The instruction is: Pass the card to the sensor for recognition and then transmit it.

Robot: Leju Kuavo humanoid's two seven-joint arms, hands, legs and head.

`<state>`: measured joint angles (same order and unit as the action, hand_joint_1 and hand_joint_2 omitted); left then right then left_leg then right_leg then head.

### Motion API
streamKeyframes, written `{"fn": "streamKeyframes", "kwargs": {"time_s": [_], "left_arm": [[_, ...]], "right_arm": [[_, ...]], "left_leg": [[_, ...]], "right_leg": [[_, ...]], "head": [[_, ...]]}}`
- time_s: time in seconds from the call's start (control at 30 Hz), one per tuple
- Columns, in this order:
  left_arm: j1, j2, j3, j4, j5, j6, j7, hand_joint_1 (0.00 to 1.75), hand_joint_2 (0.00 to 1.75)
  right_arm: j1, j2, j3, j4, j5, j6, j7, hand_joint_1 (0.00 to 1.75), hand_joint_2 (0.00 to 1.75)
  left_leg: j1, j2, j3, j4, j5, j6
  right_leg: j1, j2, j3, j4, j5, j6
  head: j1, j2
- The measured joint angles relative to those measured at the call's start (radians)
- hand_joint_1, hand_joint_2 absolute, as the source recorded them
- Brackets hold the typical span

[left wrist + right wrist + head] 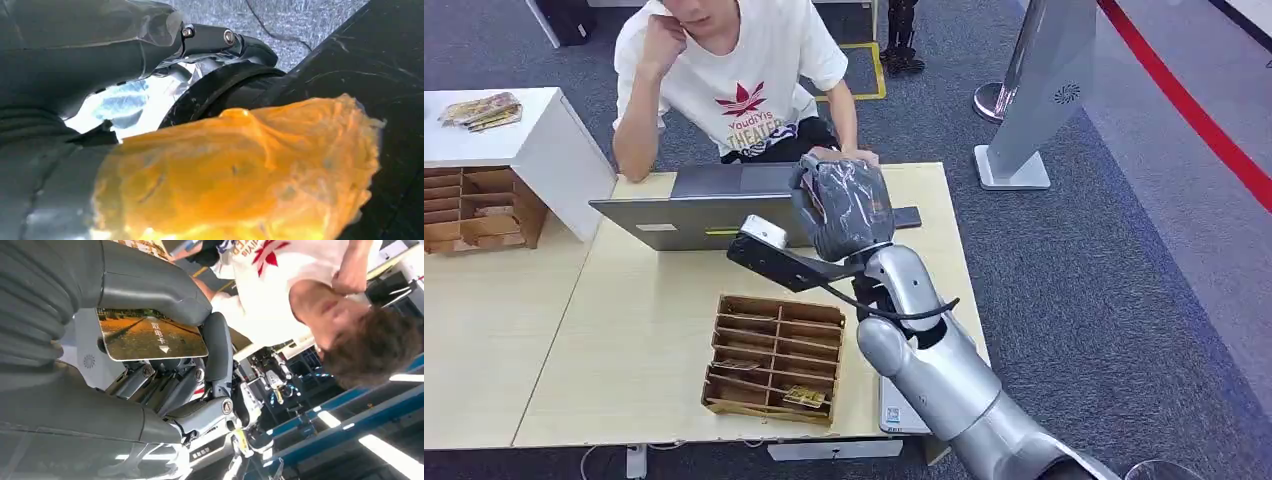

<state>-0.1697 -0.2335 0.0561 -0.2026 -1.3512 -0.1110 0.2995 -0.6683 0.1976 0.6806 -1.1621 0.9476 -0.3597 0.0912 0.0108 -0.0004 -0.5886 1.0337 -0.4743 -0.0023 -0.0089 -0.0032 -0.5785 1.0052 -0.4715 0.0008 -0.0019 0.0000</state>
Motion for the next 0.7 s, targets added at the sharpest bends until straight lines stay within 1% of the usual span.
{"fn": "streamKeyframes", "kwargs": {"time_s": [0.13,0.3,0.53,0.7], "left_arm": [[-0.003,0.0,-0.02,0.0,-0.008,-0.006,-0.003,0.0,0.0],[-0.012,-0.006,-0.048,0.0,-0.03,-0.026,-0.009,0.0,0.0],[-0.023,-0.014,-0.092,0.0,-0.049,-0.04,-0.011,0.0,0.0],[-0.031,-0.021,-0.12,0.0,-0.064,-0.054,-0.017,0.0,0.0]], "right_arm": [[-0.039,0.02,-0.012,0.049,-0.009,0.009,0.005,1.75,1.75],[-0.125,0.058,-0.034,0.151,-0.023,0.033,0.028,1.75,1.75],[-0.216,0.1,-0.061,0.282,-0.027,0.039,0.045,1.75,1.75],[-0.268,0.126,-0.063,0.368,-0.075,0.045,0.085,1.75,1.75]], "left_leg": [[0.0,0.0,0.0,0.0,0.0,0.0],[0.0,0.0,0.0,0.0,0.0,0.0],[0.0,0.0,0.0,0.0,0.0,0.0],[0.0,0.0,0.0,0.0,0.0,0.0]], "right_leg": [[0.0,0.0,0.0,0.0,0.0,0.0],[0.0,0.0,0.0,0.0,0.0,0.0],[0.0,0.0,0.0,0.0,0.0,0.0],[0.0,0.0,0.0,0.0,0.0,0.0]], "head": [[0.0,0.0],[-0.001,0.0],[0.0,0.0],[0.0,0.0]]}}
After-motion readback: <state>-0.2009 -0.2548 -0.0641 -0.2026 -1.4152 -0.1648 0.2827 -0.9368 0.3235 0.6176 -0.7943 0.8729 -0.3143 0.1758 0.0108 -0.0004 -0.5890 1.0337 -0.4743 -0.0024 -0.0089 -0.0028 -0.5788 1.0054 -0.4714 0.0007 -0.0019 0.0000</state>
